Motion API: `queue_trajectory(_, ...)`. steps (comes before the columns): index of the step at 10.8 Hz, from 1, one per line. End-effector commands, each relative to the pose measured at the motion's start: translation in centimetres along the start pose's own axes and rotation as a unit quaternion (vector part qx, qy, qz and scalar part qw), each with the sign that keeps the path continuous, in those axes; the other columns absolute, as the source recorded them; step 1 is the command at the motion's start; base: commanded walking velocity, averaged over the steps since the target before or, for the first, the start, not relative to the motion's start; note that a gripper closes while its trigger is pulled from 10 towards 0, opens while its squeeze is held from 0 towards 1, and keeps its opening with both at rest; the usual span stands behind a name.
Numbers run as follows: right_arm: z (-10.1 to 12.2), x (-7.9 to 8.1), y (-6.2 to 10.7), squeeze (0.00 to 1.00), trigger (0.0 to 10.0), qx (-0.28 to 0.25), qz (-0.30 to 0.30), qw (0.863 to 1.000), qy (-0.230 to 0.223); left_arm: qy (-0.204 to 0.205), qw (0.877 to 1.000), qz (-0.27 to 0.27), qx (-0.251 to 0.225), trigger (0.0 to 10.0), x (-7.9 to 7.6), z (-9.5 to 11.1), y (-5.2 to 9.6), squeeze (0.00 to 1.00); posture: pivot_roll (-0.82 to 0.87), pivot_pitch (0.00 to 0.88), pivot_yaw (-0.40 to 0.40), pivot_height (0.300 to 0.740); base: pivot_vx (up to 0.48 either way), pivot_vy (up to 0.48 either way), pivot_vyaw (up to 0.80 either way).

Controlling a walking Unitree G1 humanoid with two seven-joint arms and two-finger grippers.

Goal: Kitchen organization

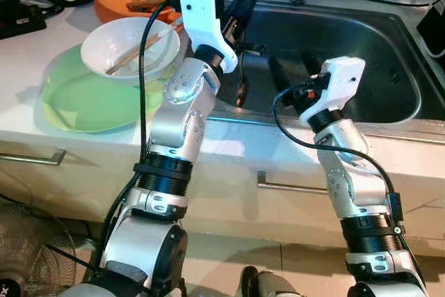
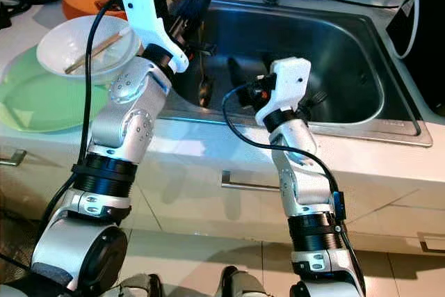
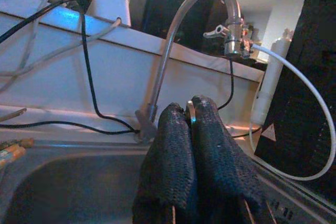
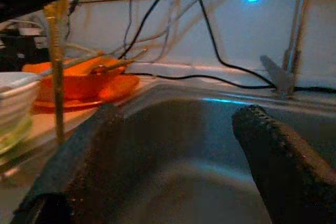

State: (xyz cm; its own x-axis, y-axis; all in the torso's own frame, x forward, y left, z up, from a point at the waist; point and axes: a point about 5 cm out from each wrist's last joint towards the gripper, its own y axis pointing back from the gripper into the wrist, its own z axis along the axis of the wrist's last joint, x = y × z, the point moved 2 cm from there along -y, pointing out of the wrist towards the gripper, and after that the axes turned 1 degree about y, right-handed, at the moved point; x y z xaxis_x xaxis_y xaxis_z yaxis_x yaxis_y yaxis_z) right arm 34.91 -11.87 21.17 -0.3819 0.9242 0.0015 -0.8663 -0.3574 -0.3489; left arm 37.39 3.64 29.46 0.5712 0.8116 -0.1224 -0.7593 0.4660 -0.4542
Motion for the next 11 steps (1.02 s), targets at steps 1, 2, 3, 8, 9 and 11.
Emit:
queue_trajectory(1, 0.6, 0.3, 0.1, 1.00, 10.0, -0.005, 0.023, 1.000, -0.003, 0.006, 1.000, -0.012, 0.002, 10.0, -0.4, -0.4, 0.0, 0.00, 0.04, 0.129, -0.039, 0.740, 0.000, 0.000, 0.00)
queue_trajectory(2, 0.6, 0.9, 0.3, 0.00, 10.0, -0.002, 0.051, 0.999, -0.003, 0.009, 1.000, -0.013, 0.003, 10.0, -0.4, -0.6, 0.1, 0.00, 0.04, 0.121, -0.035, 0.740, 0.000, 0.000, 0.00)
queue_trajectory(3, 0.6, 1.2, 0.3, 0.00, 10.0, 0.000, 0.059, 0.998, -0.003, 0.012, 1.000, -0.015, 0.003, 10.0, -0.4, -0.6, 0.1, 0.00, 0.04, 0.117, -0.033, 0.740, 0.000, 0.000, 0.00)
queue_trajectory(8, 0.4, 2.7, 0.2, 0.00, 10.0, -0.001, 0.086, 0.996, -0.016, 0.031, 0.994, -0.099, -0.027, 10.0, -2.7, 0.7, -0.9, 0.00, 0.04, 0.106, -0.018, 0.740, 0.000, 0.000, 0.00)
queue_trajectory(9, 0.4, 2.9, 0.2, 0.00, 10.0, 0.001, 0.087, 0.996, -0.017, 0.034, 0.993, -0.106, -0.024, 10.0, -3.0, 0.6, -0.9, 0.00, 0.04, 0.106, -0.017, 0.740, 0.000, 0.000, 0.00)
queue_trajectory(11, 0.1, 3.0, 0.2, 0.00, 10.0, 0.004, 0.084, 0.996, -0.017, 0.038, 0.992, -0.119, -0.023, 10.0, -3.5, 0.4, -0.9, 0.00, 0.05, 0.106, -0.016, 0.740, 0.000, 0.000, 0.00)
